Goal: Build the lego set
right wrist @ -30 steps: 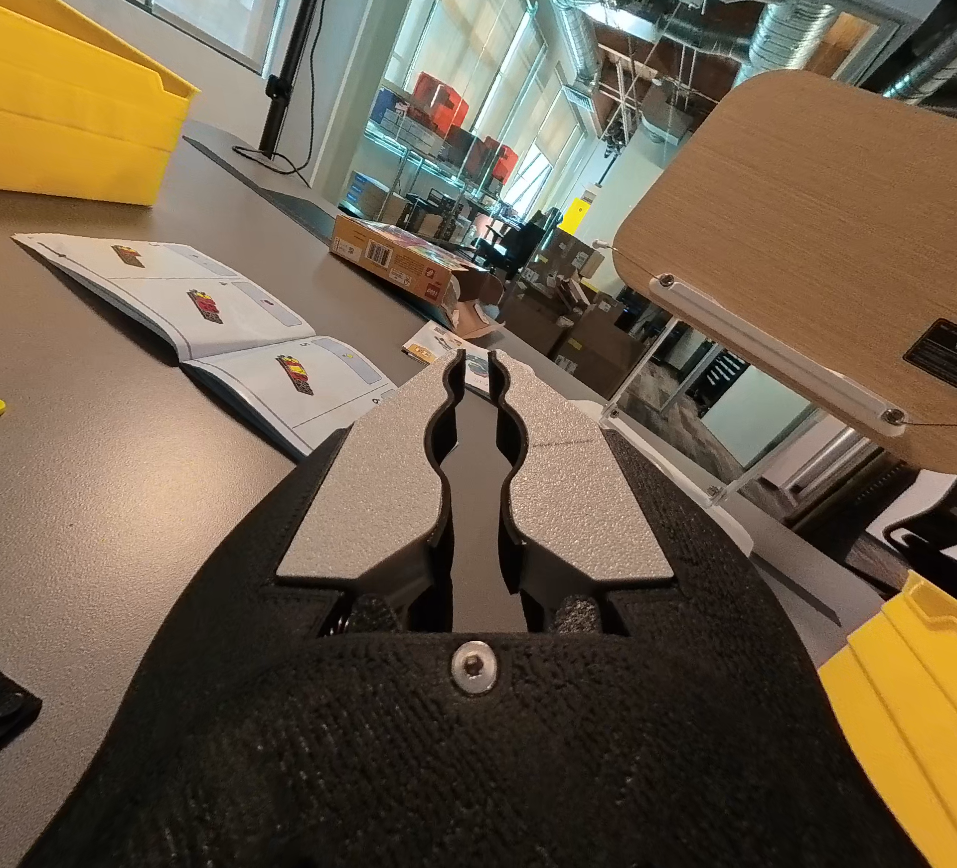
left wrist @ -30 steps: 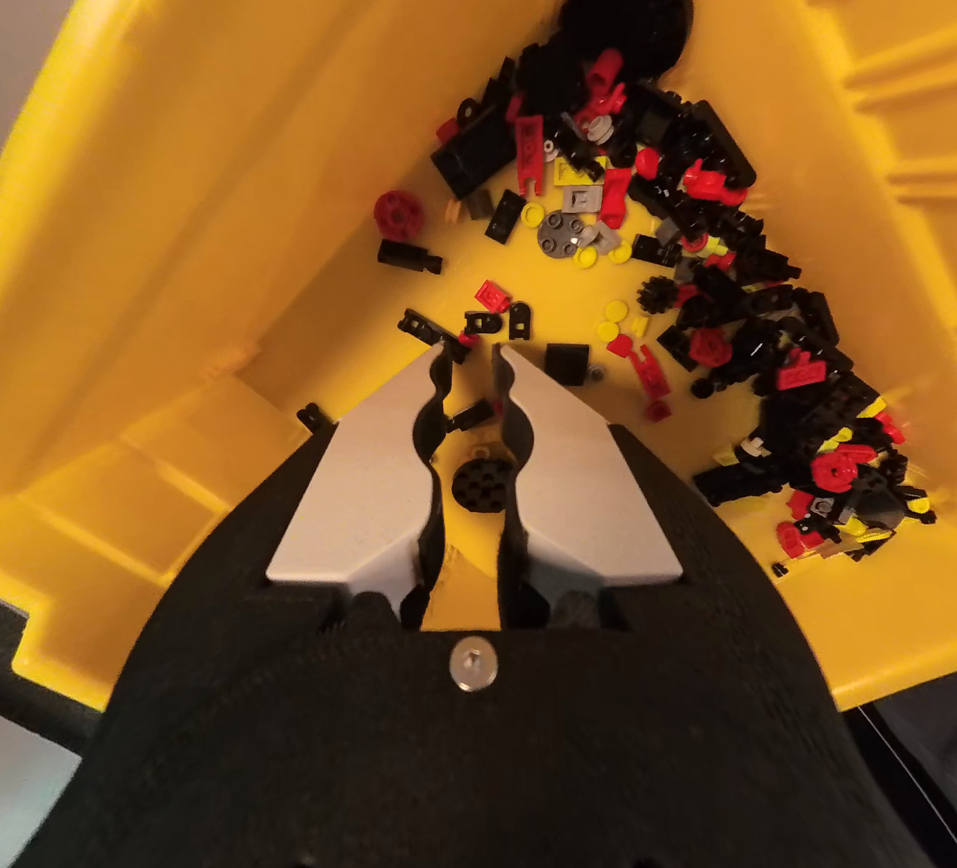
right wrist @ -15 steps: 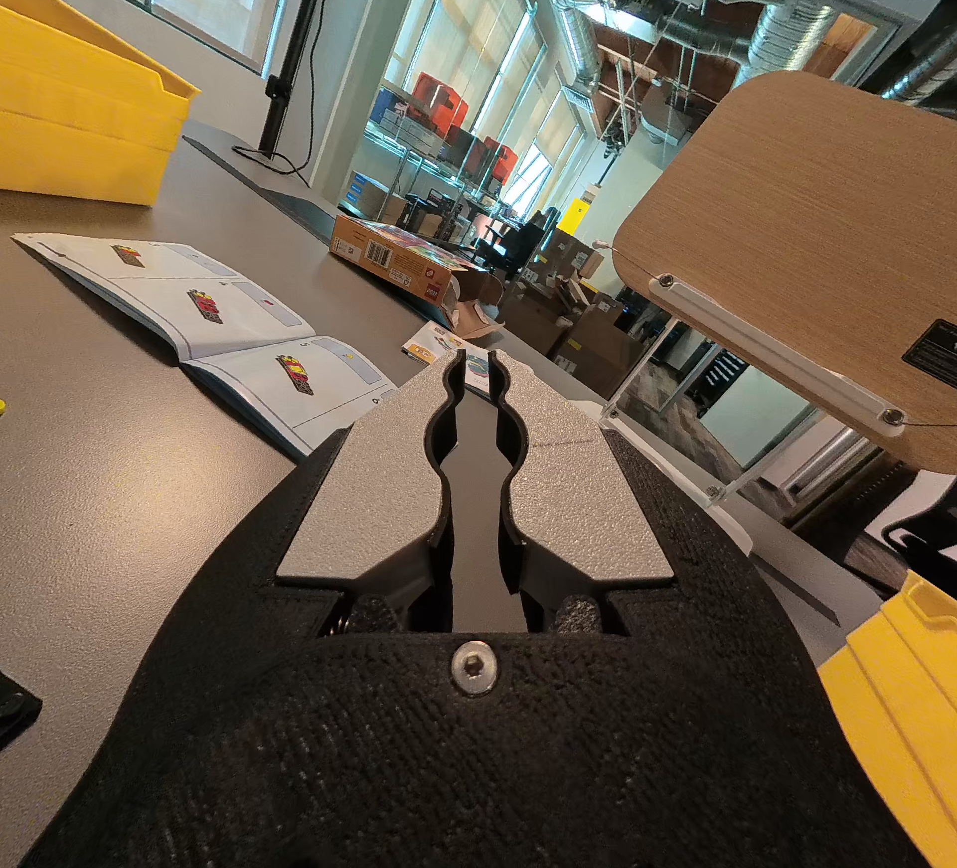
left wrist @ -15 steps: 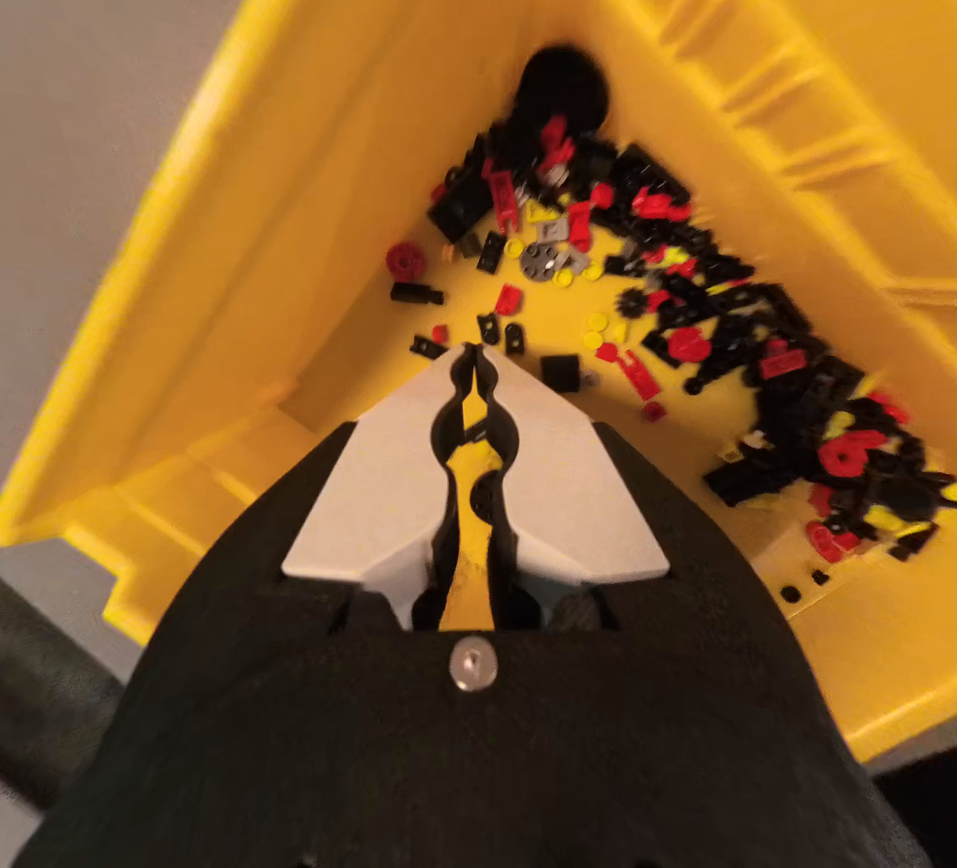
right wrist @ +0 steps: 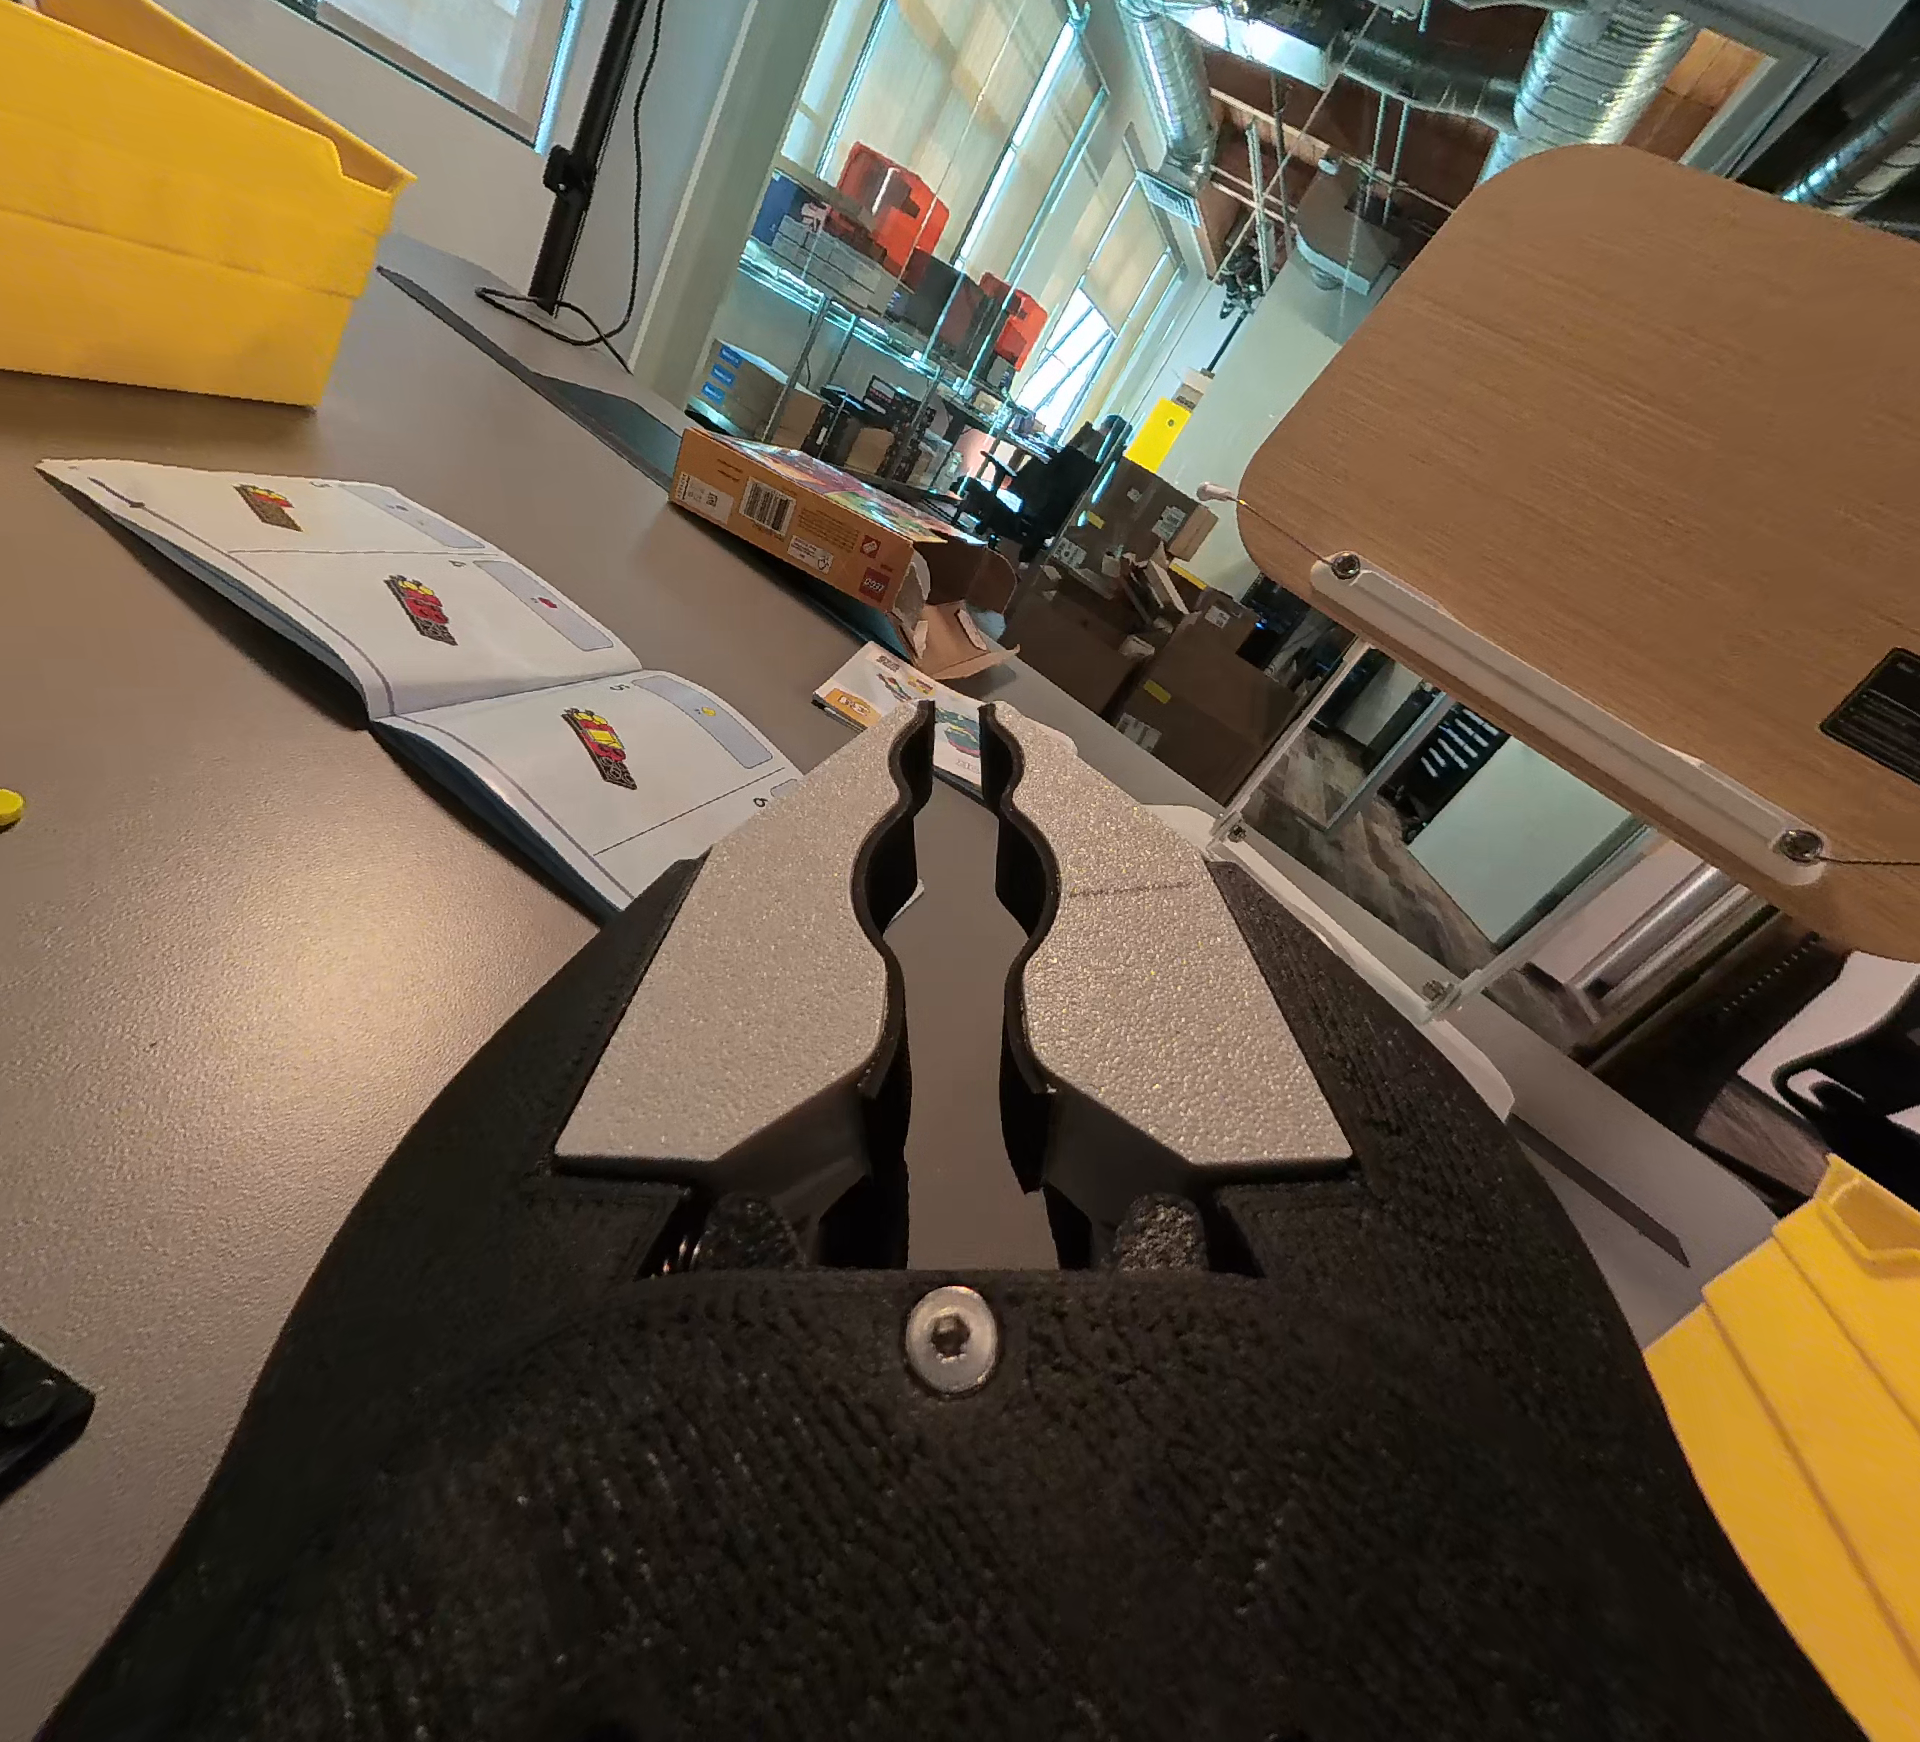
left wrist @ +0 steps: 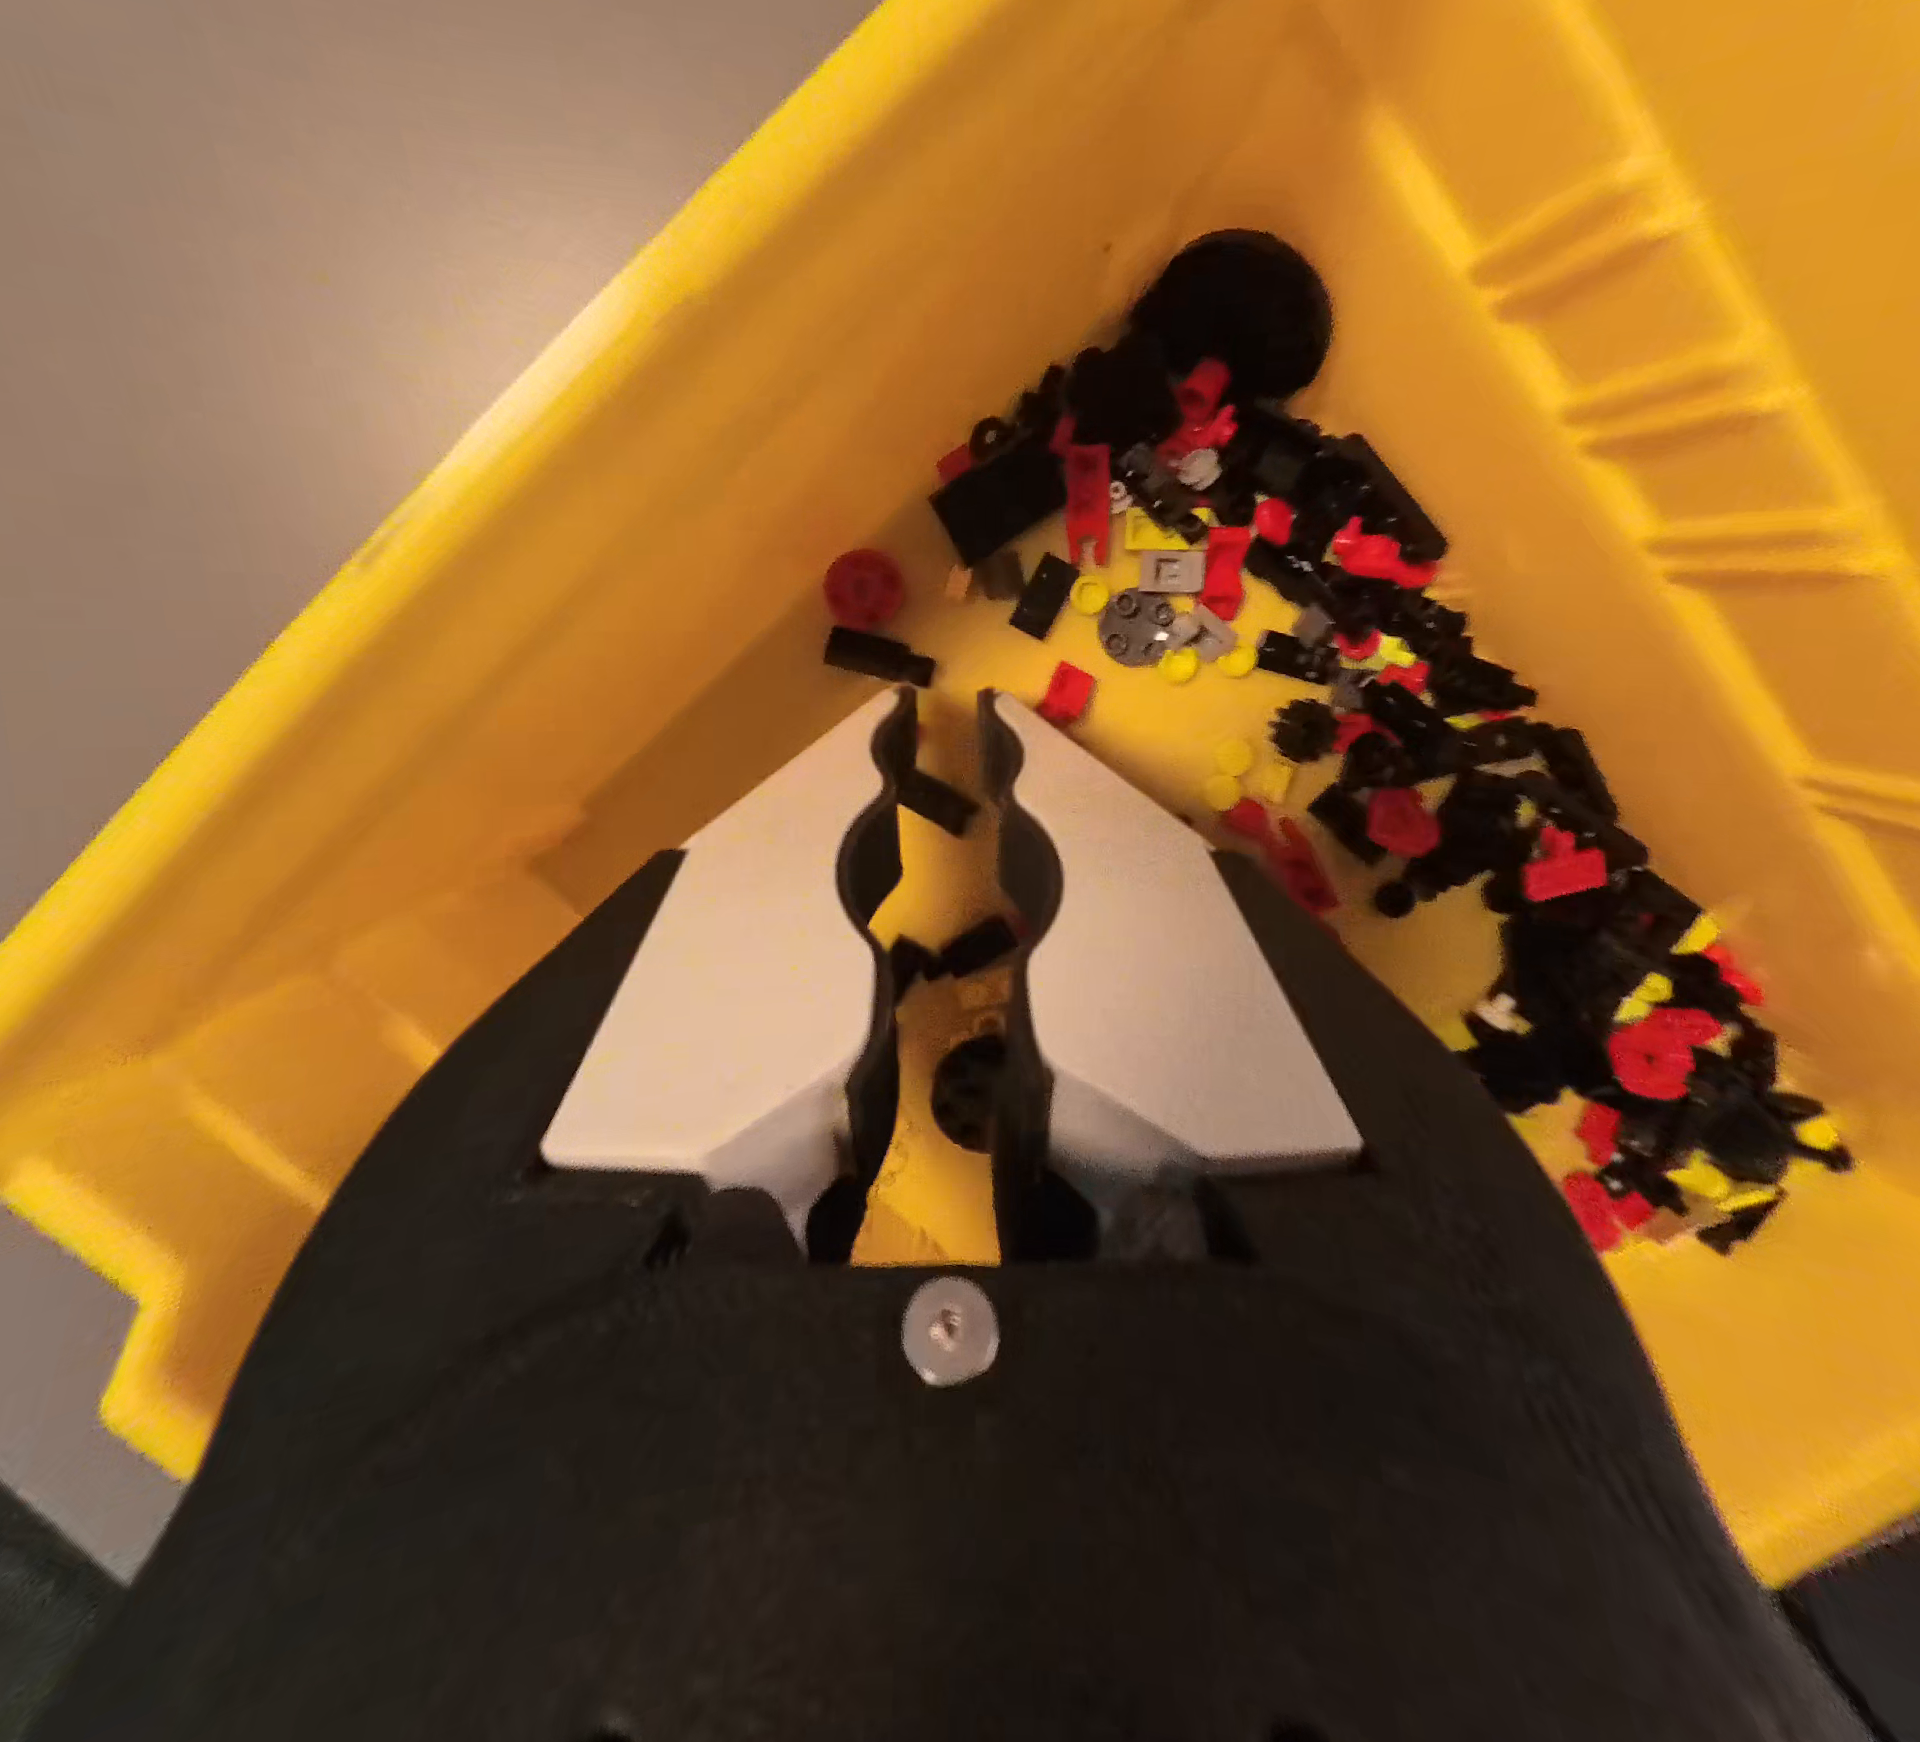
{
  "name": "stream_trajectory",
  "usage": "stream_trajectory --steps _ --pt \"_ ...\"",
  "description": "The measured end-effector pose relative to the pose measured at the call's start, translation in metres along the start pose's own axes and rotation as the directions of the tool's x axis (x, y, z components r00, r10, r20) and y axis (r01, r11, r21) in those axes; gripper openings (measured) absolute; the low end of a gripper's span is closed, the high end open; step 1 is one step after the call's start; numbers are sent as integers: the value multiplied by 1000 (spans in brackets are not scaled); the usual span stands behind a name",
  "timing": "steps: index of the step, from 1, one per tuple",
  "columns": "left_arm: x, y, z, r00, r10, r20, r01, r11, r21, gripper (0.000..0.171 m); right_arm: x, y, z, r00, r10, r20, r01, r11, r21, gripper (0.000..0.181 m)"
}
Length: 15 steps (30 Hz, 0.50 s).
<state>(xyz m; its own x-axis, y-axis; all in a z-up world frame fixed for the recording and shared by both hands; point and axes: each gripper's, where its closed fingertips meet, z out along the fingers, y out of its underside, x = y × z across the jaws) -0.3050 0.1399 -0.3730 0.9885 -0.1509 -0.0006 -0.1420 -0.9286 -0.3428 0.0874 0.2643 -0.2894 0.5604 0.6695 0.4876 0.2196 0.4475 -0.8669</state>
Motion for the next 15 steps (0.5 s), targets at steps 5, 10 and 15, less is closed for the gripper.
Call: stream_trajectory --steps 5,10,15 --pt "7 3 11 999 43 -12 -43 998 -49 11 -1 0 0 1000 -2 5 2 1000 -2 6" --pt "22 -7 5 993 117 -28 -116 993 19 12 -1 0 0 1000 0 8 0 1000 -2 6" --pt "28 -9 8 987 163 10 -163 986 29 13 0 0 0 1000 2 1 -2 1000 0 6"
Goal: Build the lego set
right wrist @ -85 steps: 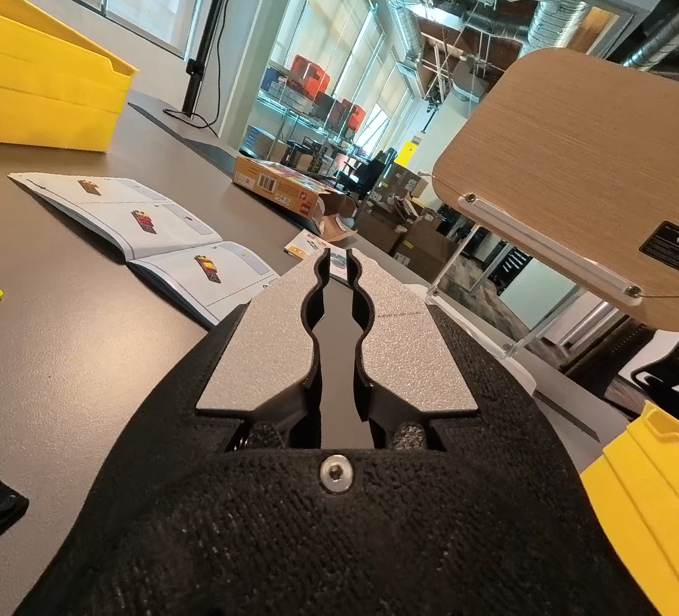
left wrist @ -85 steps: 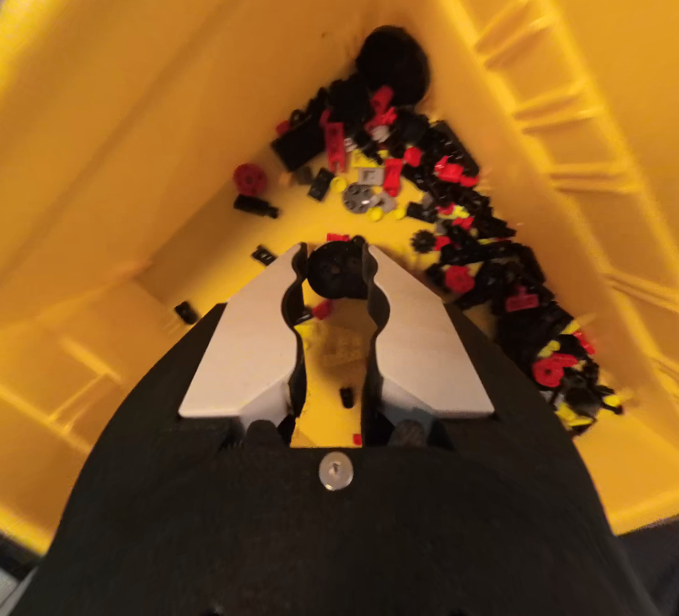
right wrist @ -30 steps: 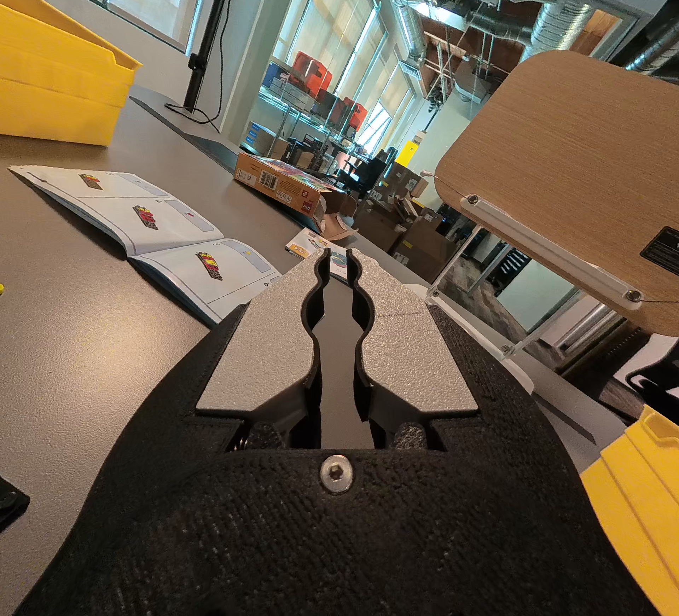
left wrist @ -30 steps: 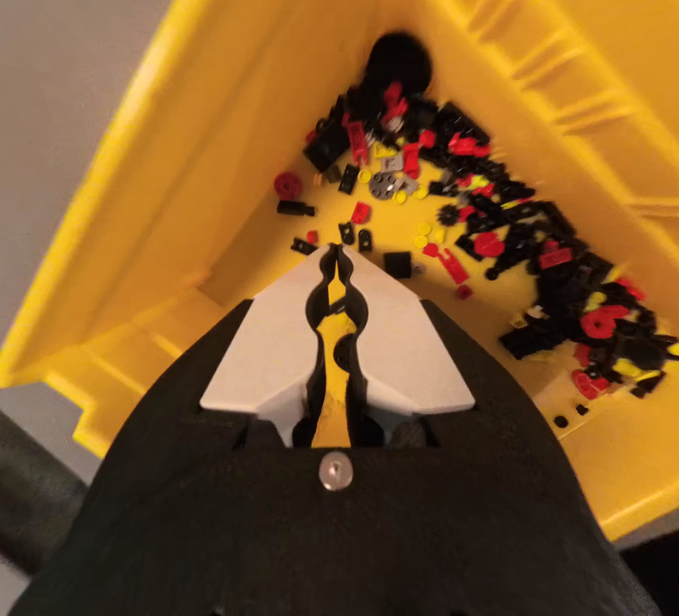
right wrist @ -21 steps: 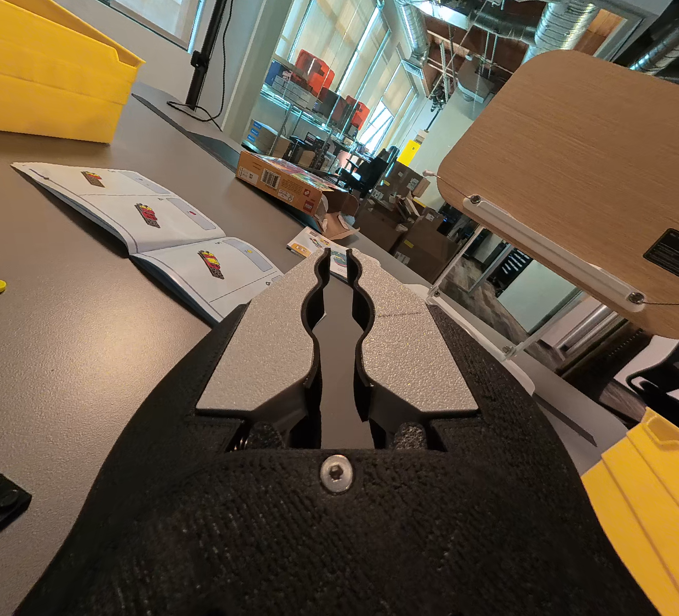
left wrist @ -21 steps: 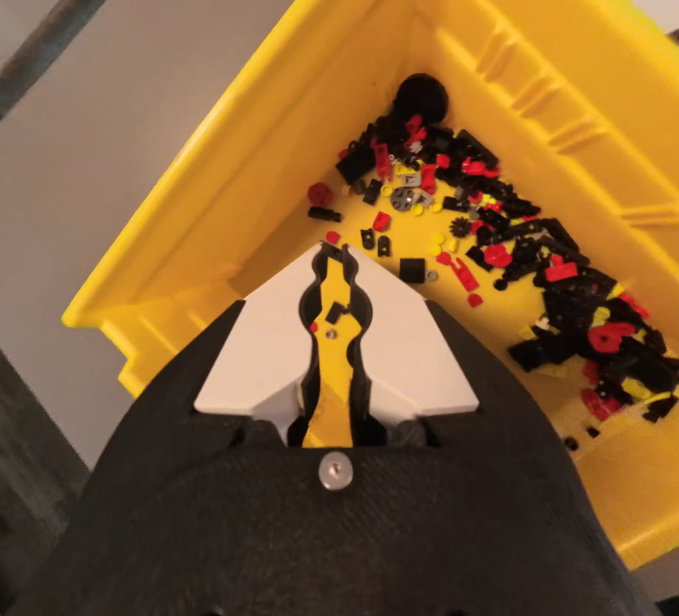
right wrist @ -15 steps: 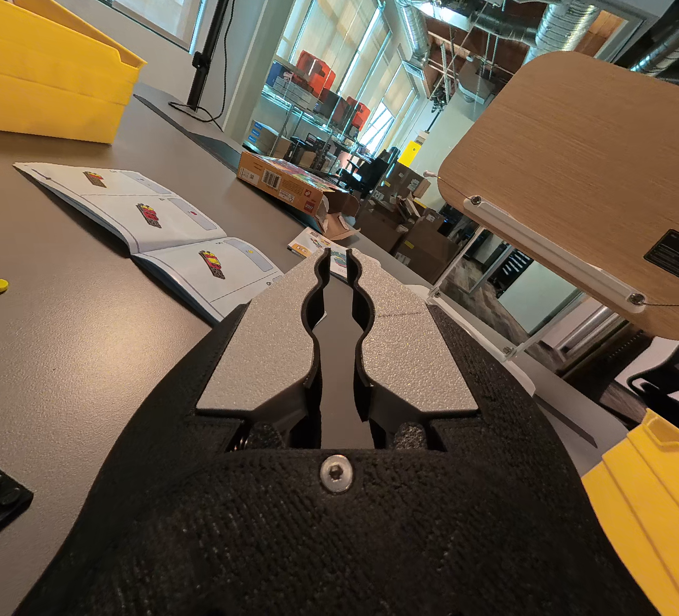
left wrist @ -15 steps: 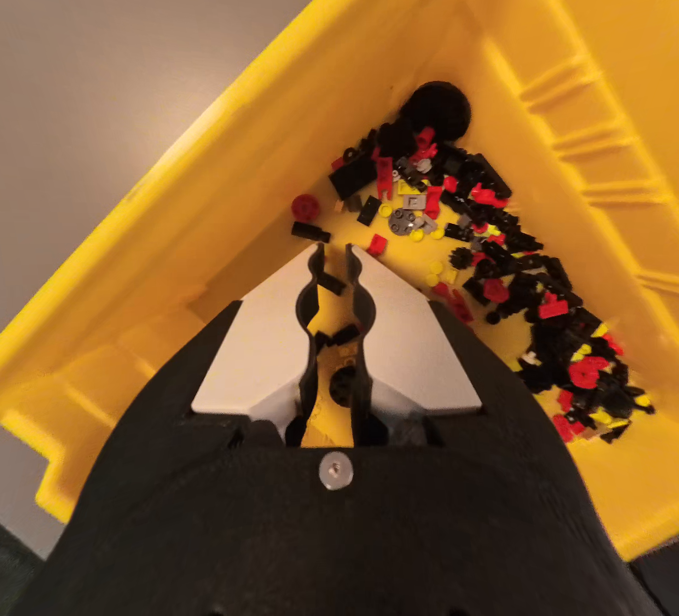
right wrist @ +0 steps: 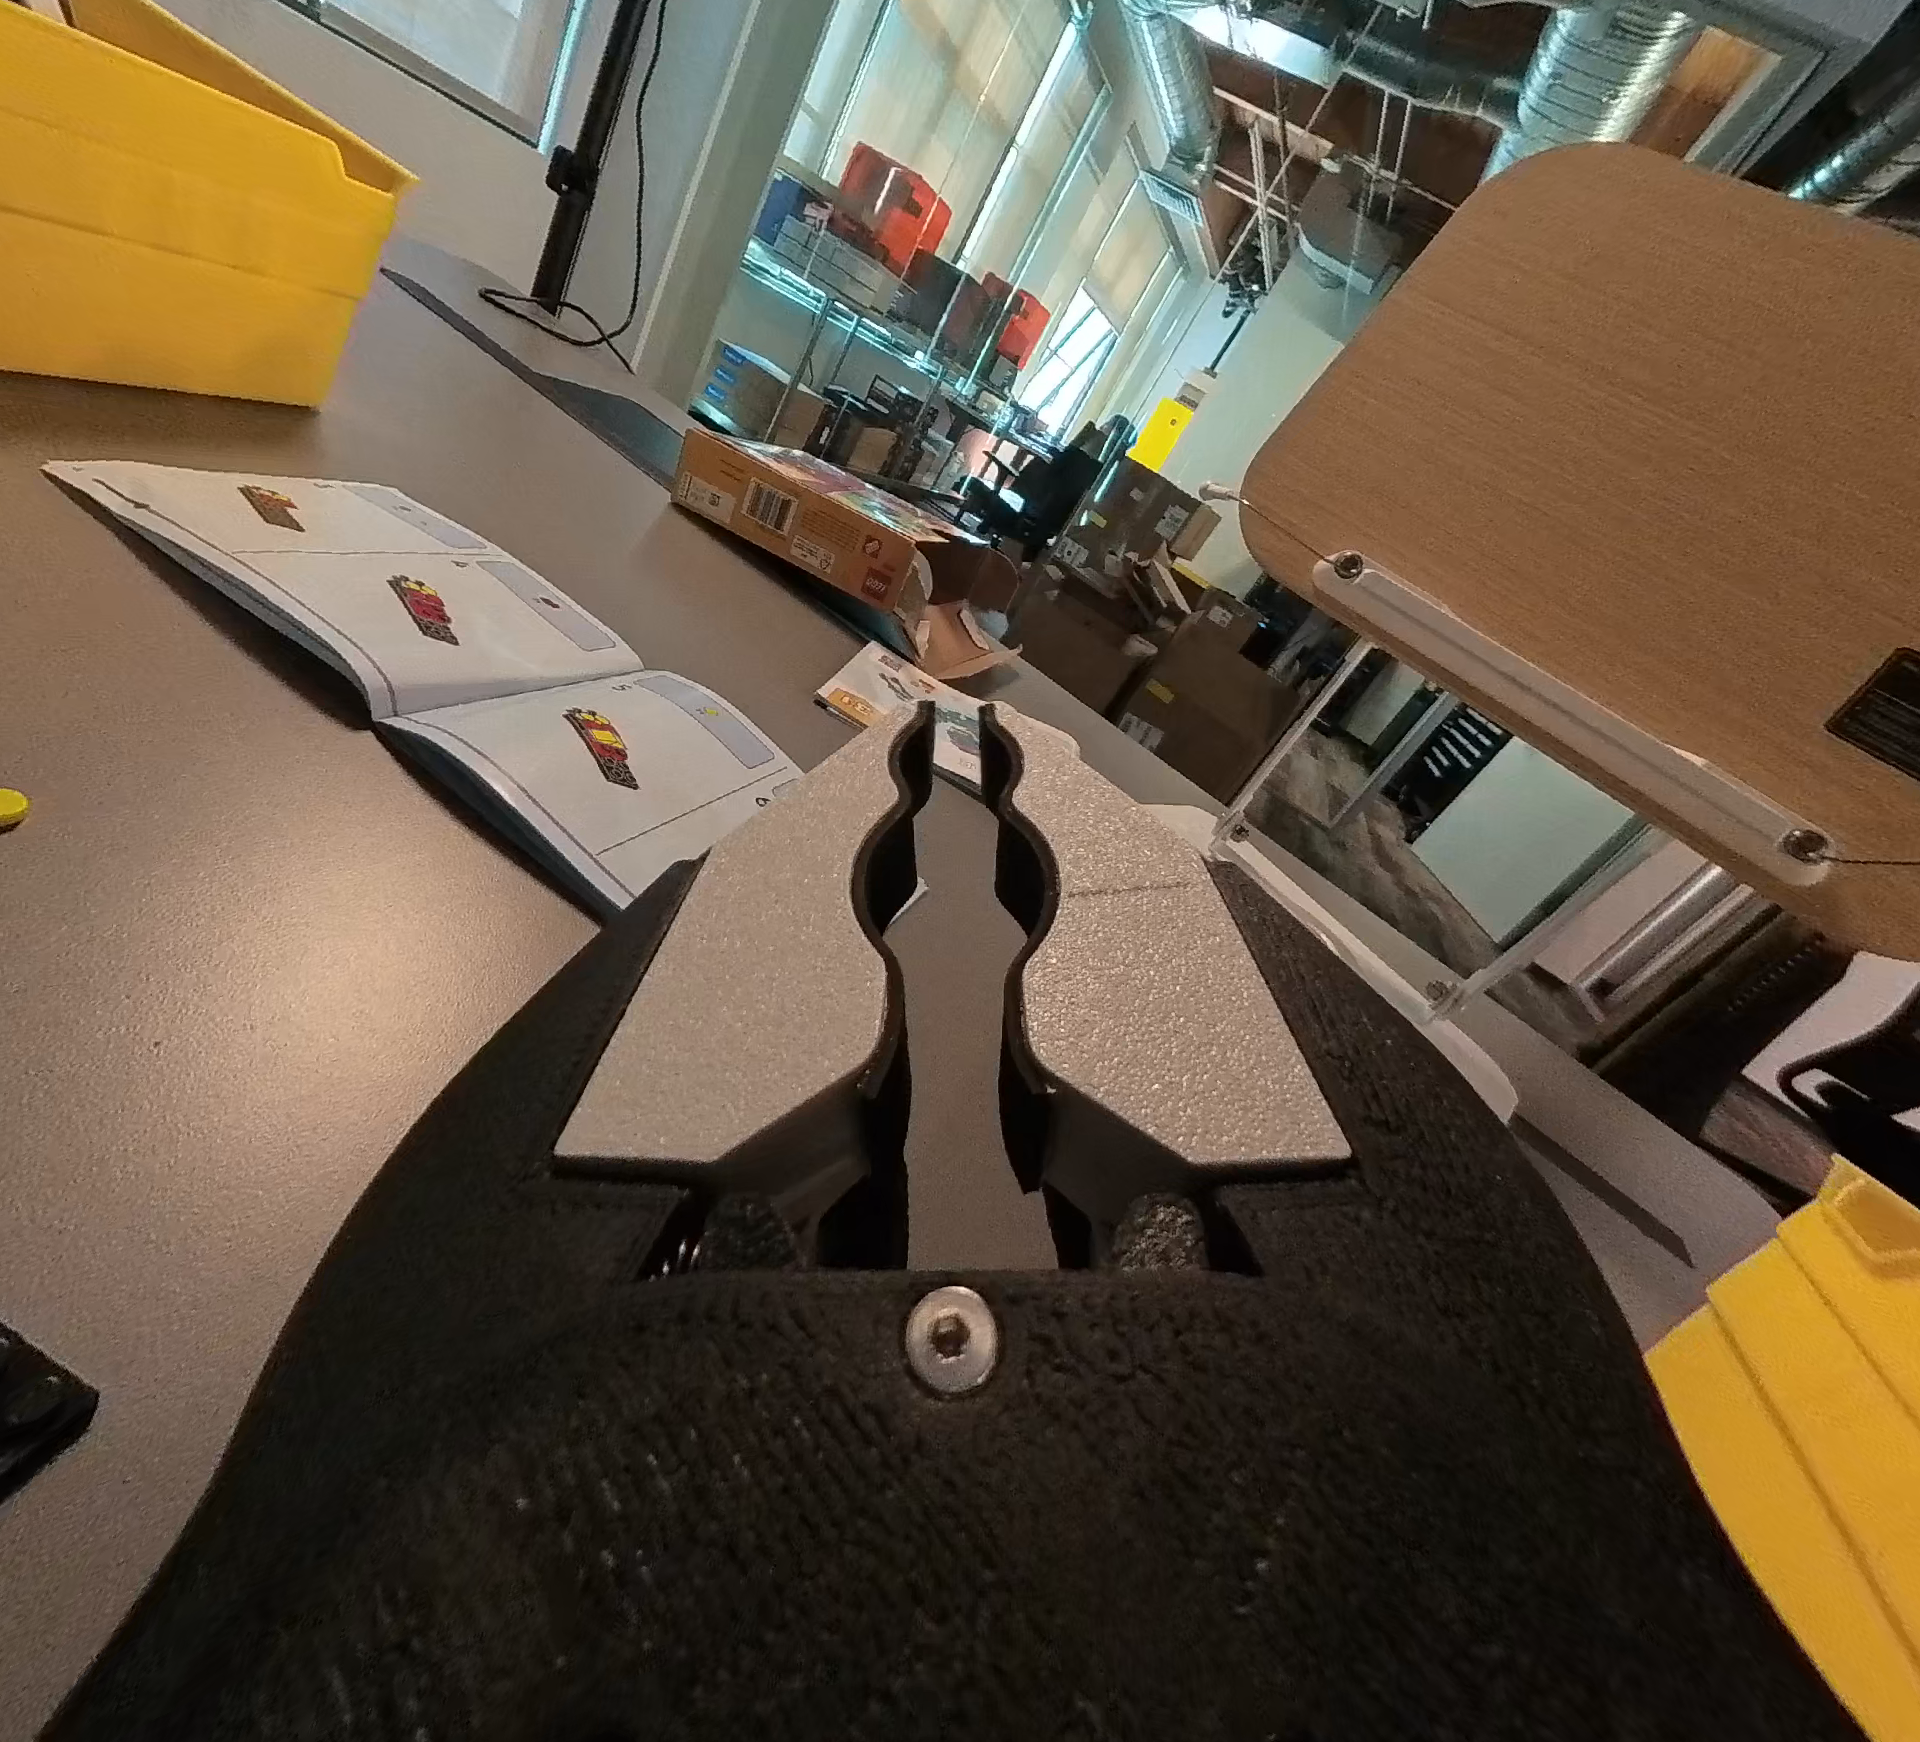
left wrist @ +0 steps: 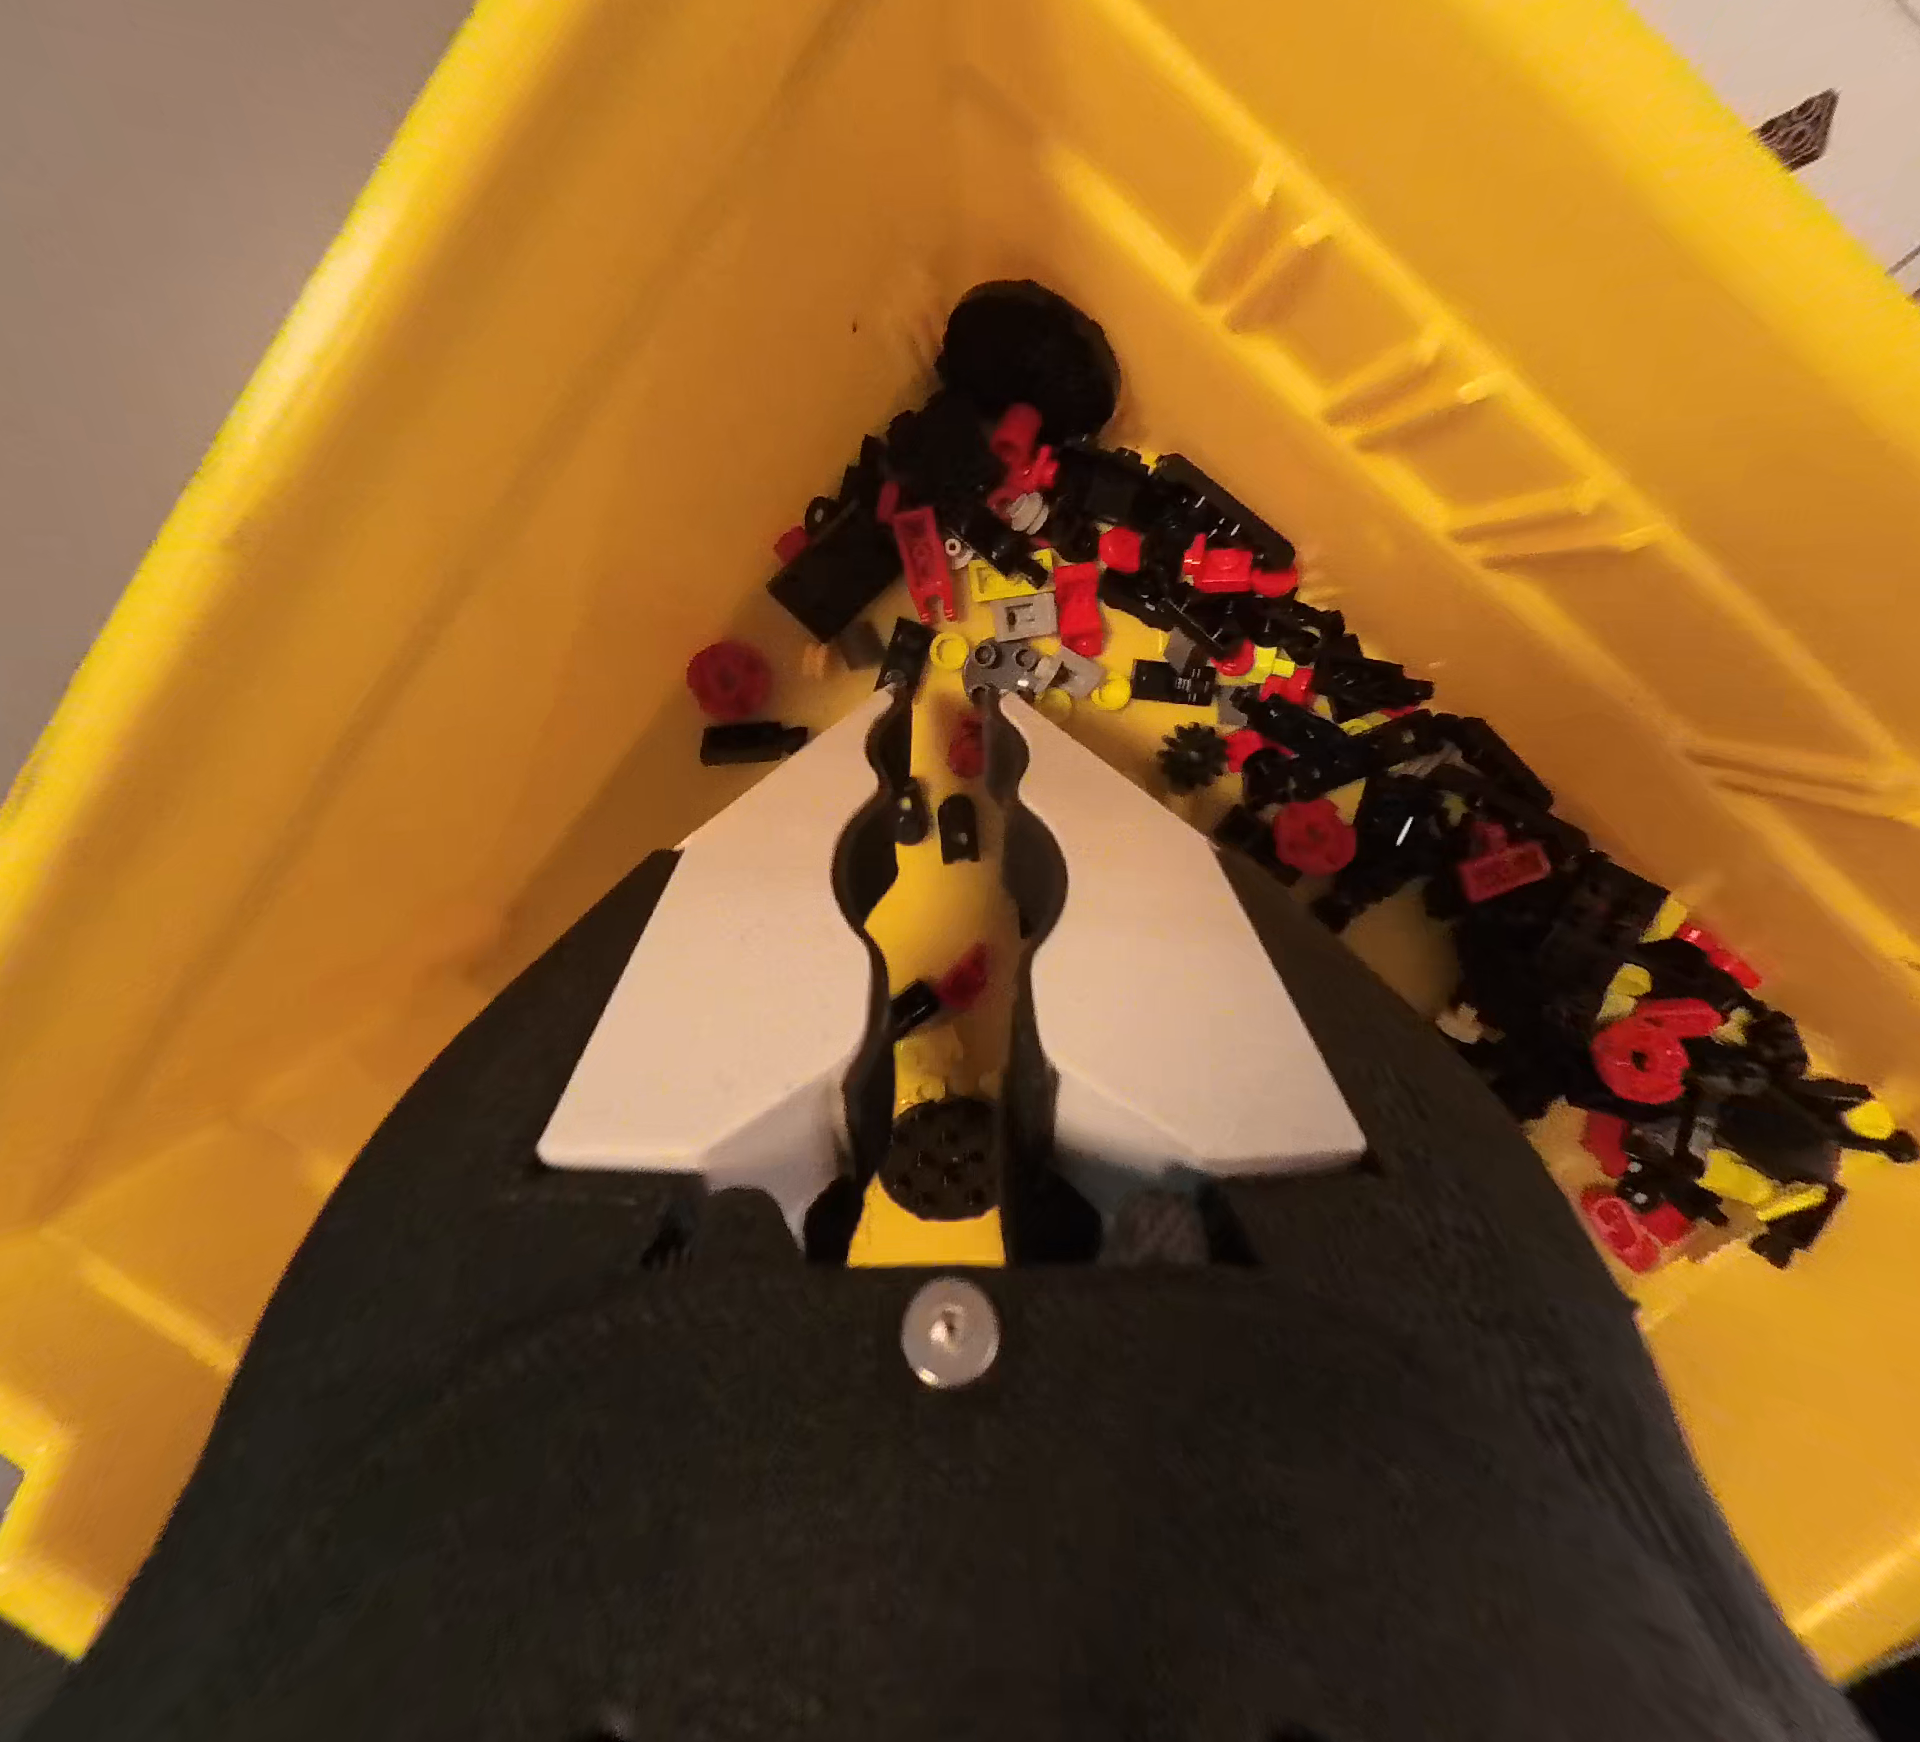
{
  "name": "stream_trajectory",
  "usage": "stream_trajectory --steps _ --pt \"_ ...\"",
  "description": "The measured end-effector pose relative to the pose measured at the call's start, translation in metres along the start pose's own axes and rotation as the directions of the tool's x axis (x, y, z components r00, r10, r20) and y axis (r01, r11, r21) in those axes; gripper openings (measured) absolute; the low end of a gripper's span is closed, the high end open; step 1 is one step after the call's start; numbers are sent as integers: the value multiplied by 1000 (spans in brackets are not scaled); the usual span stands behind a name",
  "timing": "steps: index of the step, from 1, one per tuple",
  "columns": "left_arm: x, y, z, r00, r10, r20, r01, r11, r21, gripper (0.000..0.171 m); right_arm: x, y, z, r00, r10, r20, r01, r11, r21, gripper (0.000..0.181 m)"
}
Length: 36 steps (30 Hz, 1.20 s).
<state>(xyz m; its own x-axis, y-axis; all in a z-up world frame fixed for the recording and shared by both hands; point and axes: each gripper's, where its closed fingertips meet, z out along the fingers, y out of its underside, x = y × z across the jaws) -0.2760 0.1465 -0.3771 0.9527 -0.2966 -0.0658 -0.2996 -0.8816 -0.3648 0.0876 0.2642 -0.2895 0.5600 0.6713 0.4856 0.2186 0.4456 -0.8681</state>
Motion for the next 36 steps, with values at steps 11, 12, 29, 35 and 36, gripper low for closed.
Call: stream_trajectory --steps 11,12,29,35,36 --pt "4 -11 -6 1000 -29 -6 29 996 86 15 2 1 -1 1000 -6 -16 6 1000 -6 7" --pt "4 -11 -6 1000 -28 -5 29 996 89 15 2 1 -1 1000 -6 -16 6 1000 -6 7" --pt "-21 -1 -9 992 -70 107 63 996 65 15 1 0 -1 1000 -4 -5 4 1000 -4 7" --pt "-26 -2 -12 988 -81 133 71 994 82 15 1 0 -1 1000 -4 -5 4 1000 -4 7" --pt "-26 -1 -11 987 -87 132 78 994 74 15 1 0 -1 1000 -3 -5 3 1000 -4 7"
